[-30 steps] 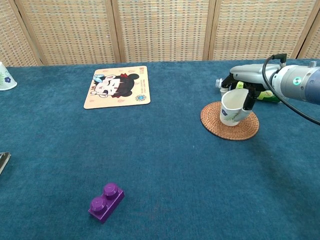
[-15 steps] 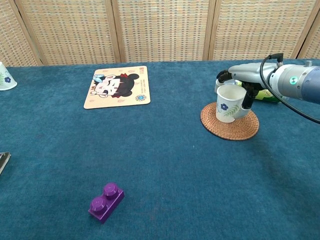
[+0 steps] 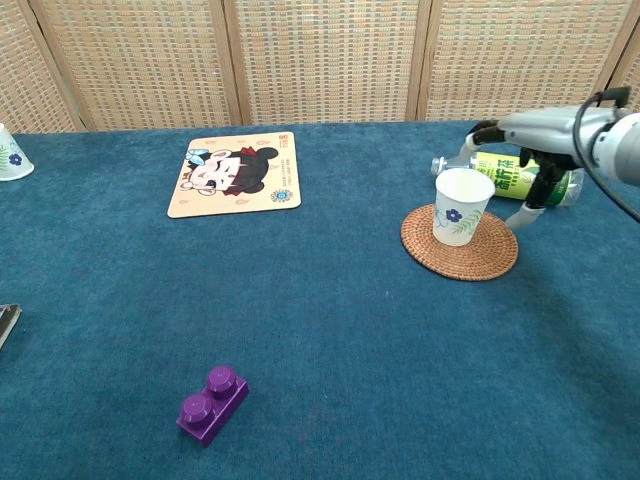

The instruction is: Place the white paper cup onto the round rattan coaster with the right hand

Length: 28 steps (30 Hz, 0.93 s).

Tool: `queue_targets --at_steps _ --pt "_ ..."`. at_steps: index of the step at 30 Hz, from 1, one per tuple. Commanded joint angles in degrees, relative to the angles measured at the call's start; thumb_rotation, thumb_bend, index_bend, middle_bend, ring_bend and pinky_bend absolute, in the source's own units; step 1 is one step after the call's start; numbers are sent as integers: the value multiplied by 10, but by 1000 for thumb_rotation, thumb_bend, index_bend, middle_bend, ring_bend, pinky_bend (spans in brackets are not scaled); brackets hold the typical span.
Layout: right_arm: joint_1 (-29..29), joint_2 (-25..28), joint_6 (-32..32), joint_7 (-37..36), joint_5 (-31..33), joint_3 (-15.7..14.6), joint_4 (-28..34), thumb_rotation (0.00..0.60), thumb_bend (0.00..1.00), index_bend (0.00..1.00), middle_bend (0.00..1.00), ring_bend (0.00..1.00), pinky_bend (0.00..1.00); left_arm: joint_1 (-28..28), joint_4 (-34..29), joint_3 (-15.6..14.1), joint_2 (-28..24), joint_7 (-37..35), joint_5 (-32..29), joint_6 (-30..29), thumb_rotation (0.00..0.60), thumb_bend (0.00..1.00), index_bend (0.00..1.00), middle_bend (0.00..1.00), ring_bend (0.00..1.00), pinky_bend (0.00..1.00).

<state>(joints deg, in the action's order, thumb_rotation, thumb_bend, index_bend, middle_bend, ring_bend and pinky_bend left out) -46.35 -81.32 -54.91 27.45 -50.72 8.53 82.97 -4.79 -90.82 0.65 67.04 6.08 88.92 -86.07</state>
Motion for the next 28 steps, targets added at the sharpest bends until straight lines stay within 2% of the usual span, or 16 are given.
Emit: queue_targets --at_steps 1,4,7,15,19,28 --pt "54 44 -71 -16 -43 -21 59 600 32 137 0 0 171 0 -2 -1 0 3 5 -4 0 84 0 0 0 0" --pt "88 59 -112 -52 -91 -35 76 600 32 109 0 0 66 1 -5 -2 0 9 9 -6 0 85 0 0 0 0" --pt "126 66 -166 -94 -155 -52 79 600 32 63 0 0 5 1 -6 -4 1 15 11 -6 0 85 0 0 0 0" --pt "208 54 -295 -132 -279 -98 67 600 33 0 0 0 0 2 -7 -3 4 26 8 -6 0 86 0 0 0 0" --pt "247 45 -334 -138 -317 -119 54 600 33 0 0 0 0 2 -6 -2 6 32 7 -8 0 86 0 0 0 0" --pt "297 36 -385 -165 -348 -117 23 600 32 0 0 0 0 6 -8 -2 8 42 11 -16 0 85 0 0 0 0"
